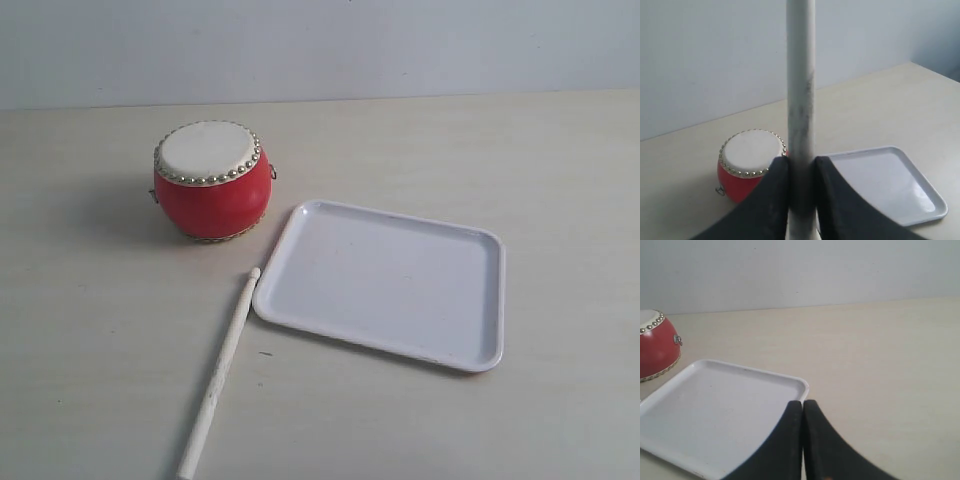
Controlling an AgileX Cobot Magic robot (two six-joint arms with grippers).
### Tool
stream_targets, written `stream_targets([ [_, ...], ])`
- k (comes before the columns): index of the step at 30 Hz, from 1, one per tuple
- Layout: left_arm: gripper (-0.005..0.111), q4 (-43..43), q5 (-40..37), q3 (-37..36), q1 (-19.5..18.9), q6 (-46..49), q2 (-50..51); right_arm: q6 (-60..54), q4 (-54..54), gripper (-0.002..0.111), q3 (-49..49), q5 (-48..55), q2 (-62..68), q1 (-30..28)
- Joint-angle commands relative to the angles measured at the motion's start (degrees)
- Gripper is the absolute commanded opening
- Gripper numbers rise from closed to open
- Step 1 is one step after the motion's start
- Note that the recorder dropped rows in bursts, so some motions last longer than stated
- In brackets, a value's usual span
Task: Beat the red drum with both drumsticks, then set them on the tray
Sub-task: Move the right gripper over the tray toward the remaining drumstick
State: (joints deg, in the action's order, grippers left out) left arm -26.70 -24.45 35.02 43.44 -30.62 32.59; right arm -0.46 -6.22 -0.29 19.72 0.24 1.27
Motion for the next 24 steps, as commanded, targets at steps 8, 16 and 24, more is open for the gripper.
stream_targets([
  [8, 0.0, 2.88, -2.27, -0.4, -0.02, 0.05, -2.18, 6.5, -25.21, 0.0, 0.29, -16.44, -0.24, 0.09],
  [16, 0.0, 3.61, -4.07, -0.4, -0.02, 0.05, -2.18, -0.37, -32.05, 0.0, -5.95, -9.55, -0.24, 0.09],
  [24, 0.0, 8.31, -7.69, -0.4, -0.02, -0.16, -2.18, -51.83, -71.97, 0.0, -18.48, 7.29, 1.39, 0.09],
])
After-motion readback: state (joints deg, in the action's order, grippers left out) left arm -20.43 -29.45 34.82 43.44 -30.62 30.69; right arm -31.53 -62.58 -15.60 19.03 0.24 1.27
